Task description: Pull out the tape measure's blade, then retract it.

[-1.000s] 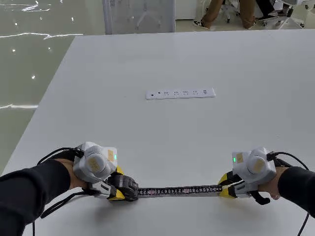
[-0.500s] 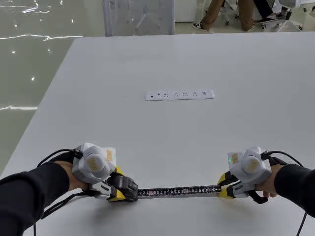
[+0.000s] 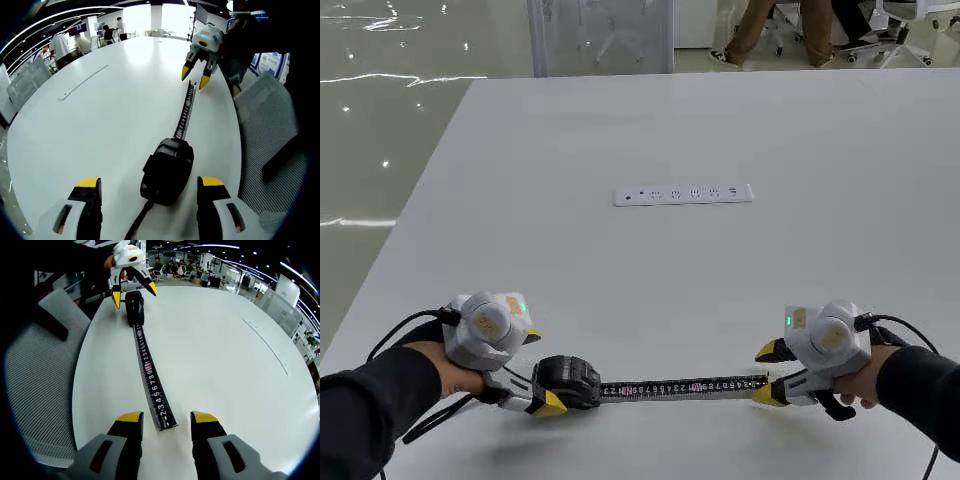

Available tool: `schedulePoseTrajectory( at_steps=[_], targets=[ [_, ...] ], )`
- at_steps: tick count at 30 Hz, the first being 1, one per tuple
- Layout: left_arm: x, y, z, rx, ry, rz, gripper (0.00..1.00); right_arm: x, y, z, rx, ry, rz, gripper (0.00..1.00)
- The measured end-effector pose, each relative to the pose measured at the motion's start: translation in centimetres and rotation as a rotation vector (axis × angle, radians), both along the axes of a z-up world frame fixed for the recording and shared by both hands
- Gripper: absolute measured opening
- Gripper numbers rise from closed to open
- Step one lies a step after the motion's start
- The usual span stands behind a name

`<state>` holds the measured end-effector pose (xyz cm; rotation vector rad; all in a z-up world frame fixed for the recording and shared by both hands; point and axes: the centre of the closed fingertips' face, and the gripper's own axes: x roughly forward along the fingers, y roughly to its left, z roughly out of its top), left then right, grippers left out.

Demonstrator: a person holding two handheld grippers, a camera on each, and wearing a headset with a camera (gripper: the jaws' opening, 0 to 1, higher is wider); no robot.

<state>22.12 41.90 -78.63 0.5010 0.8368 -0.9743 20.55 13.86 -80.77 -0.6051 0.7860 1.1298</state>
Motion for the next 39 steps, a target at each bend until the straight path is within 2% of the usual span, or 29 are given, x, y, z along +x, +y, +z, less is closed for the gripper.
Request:
schedulePoseTrajectory(
  at_steps=[4,6,7,9,11,13,16,18,20,21,22,23,25,26,29,32,36,39],
  targets=[
    [0.1,0.7,0.2,-0.076,0.007,0.107,0.89,-0.6,-1.0,-0.2,0.011,-0.005,-0.054,0.39],
    [0.0,0.9,0.5,-0.128,0.015,0.165,0.97,-1.1,-1.4,-0.1,0.027,-0.007,-0.084,0.41],
    [-0.2,1.0,0.7,-0.170,0.035,0.204,0.99,-1.3,-1.7,0.0,0.036,-0.019,-0.102,0.42],
    [-0.2,1.6,0.8,-0.196,0.031,0.247,1.00,-1.6,-2.1,0.1,0.050,-0.021,-0.134,0.44],
    [-0.3,2.2,1.0,-0.218,0.010,0.285,1.00,-2.1,-2.3,0.6,0.076,-0.022,-0.175,0.47],
    [-0.6,2.4,1.4,-0.266,-0.005,0.324,1.00,-2.7,-2.6,1.1,0.084,-0.038,-0.180,0.48],
    [-1.5,2.8,1.4,-0.275,-0.010,0.340,1.00,-3.1,-3.3,1.8,0.111,-0.060,-0.224,0.51],
    [-1.9,3.0,1.6,-0.288,-0.035,0.341,1.00,-3.2,-4.0,2.4,0.129,-0.079,-0.254,0.53],
    [-2.4,3.0,2.0,-0.329,-0.035,0.359,1.00,-3.5,-4.7,2.8,0.131,-0.093,-0.289,0.54],
    [-2.7,3.1,2.1,-0.328,-0.047,0.361,1.00,-3.6,-4.9,2.9,0.142,-0.101,-0.308,0.56],
    [-2.9,3.3,2.3,-0.328,-0.080,0.368,1.00,-4.0,-5.0,3.2,0.152,-0.104,-0.317,0.58],
    [-3.0,3.5,2.5,-0.335,-0.097,0.377,1.00,-4.2,-5.2,3.4,0.158,-0.109,-0.324,0.60],
    [-3.3,3.7,3.0,-0.393,-0.095,0.418,1.00,-5.0,-5.5,3.7,0.166,-0.118,-0.341,0.63],
    [-3.6,3.9,2.9,-0.399,-0.086,0.422,1.00,-5.3,-5.8,3.7,0.164,-0.121,-0.346,0.65],
    [-4.6,4.5,3.0,-0.395,-0.096,0.443,1.00,-6.0,-7.0,3.9,0.167,-0.147,-0.384,0.70],
    [-5.5,4.9,3.1,-0.402,-0.086,0.455,1.00,-6.6,-7.9,4.3,0.177,-0.154,-0.420,0.76],
    [-6.3,5.7,3.1,-0.396,-0.092,0.469,1.00,-7.4,-8.8,4.4,0.182,-0.156,-0.454,0.81],
    [-7.0,6.1,3.1,-0.403,-0.086,0.478,1.00,-7.7,-9.5,4.7,0.186,-0.185,-0.482,0.90]
  ],
)
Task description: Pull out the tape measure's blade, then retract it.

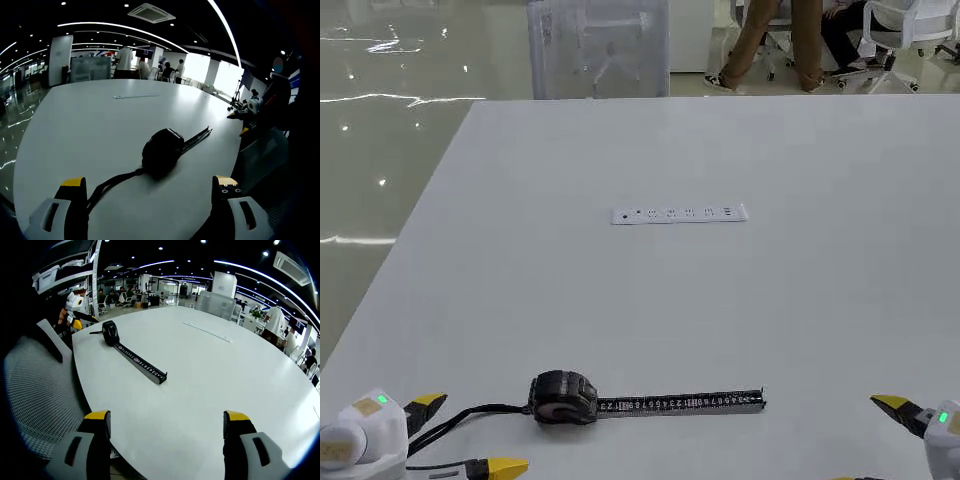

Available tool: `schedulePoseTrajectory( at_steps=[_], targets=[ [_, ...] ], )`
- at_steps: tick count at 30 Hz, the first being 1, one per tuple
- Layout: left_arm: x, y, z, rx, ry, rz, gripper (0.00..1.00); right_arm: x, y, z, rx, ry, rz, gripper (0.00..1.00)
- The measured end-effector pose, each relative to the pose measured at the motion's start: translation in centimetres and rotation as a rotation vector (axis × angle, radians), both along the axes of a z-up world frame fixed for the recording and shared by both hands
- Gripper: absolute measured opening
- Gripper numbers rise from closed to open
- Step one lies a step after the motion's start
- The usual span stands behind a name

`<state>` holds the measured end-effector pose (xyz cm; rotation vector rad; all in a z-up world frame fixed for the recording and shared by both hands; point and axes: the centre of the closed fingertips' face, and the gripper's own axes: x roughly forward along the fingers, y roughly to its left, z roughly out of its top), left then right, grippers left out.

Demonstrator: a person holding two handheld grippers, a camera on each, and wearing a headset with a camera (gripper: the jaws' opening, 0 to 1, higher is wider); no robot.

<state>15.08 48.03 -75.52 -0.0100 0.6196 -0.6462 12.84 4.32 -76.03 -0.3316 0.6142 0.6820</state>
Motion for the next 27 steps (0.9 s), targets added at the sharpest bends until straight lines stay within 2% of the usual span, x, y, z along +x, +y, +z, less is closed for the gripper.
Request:
schedulePoseTrajectory(
  at_steps=[2,5,10,12,14,22,27],
  targets=[
    [-0.3,0.4,-0.1,0.009,0.007,0.001,1.00,-0.4,-0.3,0.1,-0.008,-0.006,-0.008,0.96],
    [-0.6,0.5,0.2,0.005,0.006,-0.002,1.00,-0.9,-0.8,0.2,-0.012,-0.010,-0.007,1.00],
    [-0.7,0.1,0.8,0.014,-0.007,-0.015,1.00,-1.6,-1.9,0.4,0.002,0.004,-0.030,1.00],
    [-0.7,-0.1,0.9,0.037,-0.026,-0.028,1.00,-1.9,-2.4,0.4,0.007,0.015,-0.046,1.00],
    [-0.6,-0.2,0.9,0.024,-0.025,-0.022,1.00,-2.1,-2.5,0.5,0.021,0.022,-0.051,1.00],
    [-0.3,-0.1,1.2,-0.001,-0.025,0.008,1.00,-2.5,-3.0,0.2,0.012,0.027,-0.062,1.00],
    [0.1,0.2,1.0,0.001,-0.021,0.008,1.00,-2.4,-2.8,0.3,0.015,0.022,-0.061,1.00]
  ],
)
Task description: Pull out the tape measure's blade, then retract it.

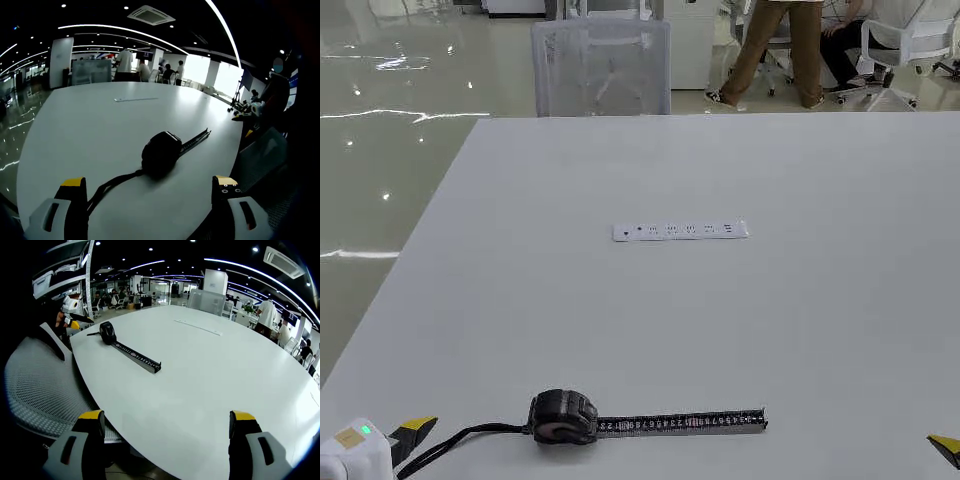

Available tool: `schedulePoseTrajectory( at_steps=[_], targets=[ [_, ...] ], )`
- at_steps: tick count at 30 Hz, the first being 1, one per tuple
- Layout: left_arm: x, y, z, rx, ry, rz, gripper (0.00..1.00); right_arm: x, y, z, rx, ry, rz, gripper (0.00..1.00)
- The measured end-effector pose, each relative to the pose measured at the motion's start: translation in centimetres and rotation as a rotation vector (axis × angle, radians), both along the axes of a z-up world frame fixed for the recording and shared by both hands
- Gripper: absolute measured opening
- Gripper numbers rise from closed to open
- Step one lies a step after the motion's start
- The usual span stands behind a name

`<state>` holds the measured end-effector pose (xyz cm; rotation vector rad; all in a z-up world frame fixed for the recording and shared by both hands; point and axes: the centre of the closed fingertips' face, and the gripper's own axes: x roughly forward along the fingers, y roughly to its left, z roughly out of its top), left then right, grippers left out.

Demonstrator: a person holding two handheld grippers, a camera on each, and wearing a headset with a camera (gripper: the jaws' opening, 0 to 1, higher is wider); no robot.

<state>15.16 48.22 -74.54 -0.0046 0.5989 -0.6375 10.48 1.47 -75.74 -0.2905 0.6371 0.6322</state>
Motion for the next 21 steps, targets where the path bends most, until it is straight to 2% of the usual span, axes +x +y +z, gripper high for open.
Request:
schedulePoseTrajectory(
  at_steps=[4,9,13,16,21],
  targets=[
    [0.20,0.08,-0.06,0.005,0.000,0.001,1.00,0.05,-0.21,-0.12,-0.016,0.008,0.001,1.00],
    [0.33,0.05,-0.22,0.007,0.001,0.002,1.00,0.19,-0.32,0.24,-0.011,-0.002,-0.006,1.00],
    [0.28,-0.09,-0.30,0.008,0.002,-0.004,1.00,0.06,-0.44,0.22,0.002,0.007,-0.016,1.00],
    [0.25,-0.04,-0.42,0.011,0.007,-0.010,1.00,-0.10,-0.52,0.09,-0.010,0.012,-0.012,1.00],
    [0.78,-0.22,0.29,0.014,-0.006,-0.011,1.00,-0.09,-0.35,0.39,-0.017,0.010,-0.004,1.00]
  ],
)
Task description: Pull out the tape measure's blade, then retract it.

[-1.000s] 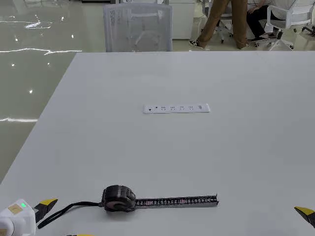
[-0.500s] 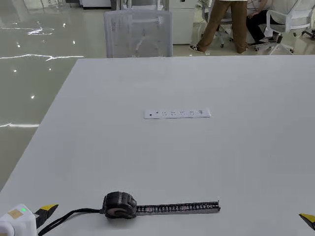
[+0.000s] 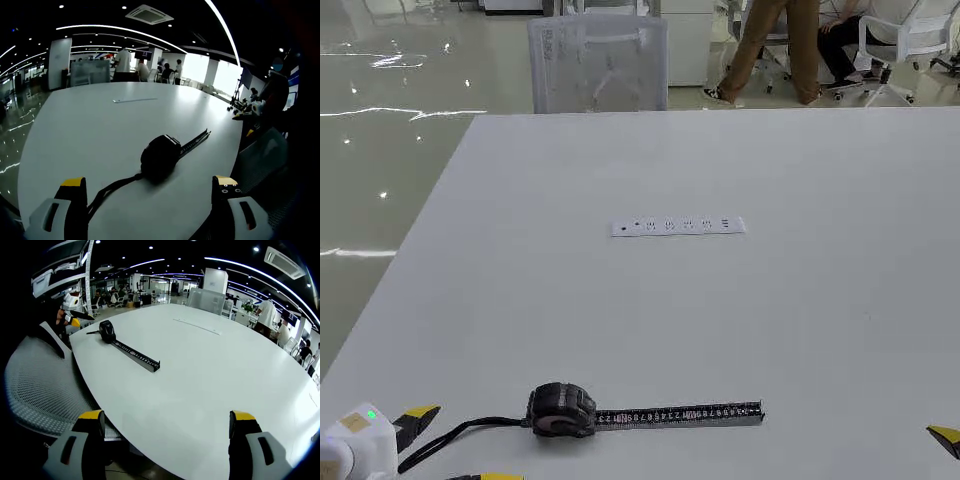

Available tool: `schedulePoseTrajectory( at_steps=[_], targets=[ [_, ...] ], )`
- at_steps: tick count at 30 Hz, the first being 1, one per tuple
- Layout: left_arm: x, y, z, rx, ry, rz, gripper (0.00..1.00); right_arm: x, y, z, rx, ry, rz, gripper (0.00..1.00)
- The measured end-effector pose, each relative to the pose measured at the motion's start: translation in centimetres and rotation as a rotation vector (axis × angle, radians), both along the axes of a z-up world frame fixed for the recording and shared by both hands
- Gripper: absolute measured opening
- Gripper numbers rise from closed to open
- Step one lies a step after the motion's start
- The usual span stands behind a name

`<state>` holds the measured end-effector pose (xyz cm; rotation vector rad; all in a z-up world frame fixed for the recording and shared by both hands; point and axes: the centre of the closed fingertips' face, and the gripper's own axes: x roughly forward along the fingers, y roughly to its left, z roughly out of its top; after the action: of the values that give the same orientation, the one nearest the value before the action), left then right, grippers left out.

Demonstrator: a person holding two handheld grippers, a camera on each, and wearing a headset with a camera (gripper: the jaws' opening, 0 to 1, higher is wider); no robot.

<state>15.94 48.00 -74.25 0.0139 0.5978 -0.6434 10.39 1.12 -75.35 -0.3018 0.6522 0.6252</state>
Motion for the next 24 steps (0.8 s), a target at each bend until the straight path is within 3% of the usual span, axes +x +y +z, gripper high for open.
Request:
schedulePoseTrajectory(
  at_steps=[9,11,13,15,19,24],
  targets=[
    [1.4,-2.1,1.5,0.006,-0.032,0.007,1.00,1.1,0.4,0.4,-0.023,-0.008,0.027,1.00],
    [1.2,-2.7,1.0,0.018,-0.003,-0.010,0.99,1.3,0.6,0.4,-0.031,-0.008,0.037,1.00],
    [1.1,-3.5,0.7,0.010,0.007,-0.023,1.00,1.5,0.9,0.6,-0.031,-0.006,0.046,1.00],
    [0.8,-4.3,0.4,-0.007,0.039,-0.023,1.00,1.8,1.0,0.8,-0.040,-0.010,0.062,1.00],
    [0.7,-5.6,0.3,-0.018,0.050,-0.014,1.00,2.6,1.2,1.0,-0.042,-0.007,0.078,1.00],
    [1.1,-6.3,0.3,0.003,0.042,0.009,1.00,3.3,2.0,1.2,-0.047,-0.004,0.114,1.00]
  ],
)
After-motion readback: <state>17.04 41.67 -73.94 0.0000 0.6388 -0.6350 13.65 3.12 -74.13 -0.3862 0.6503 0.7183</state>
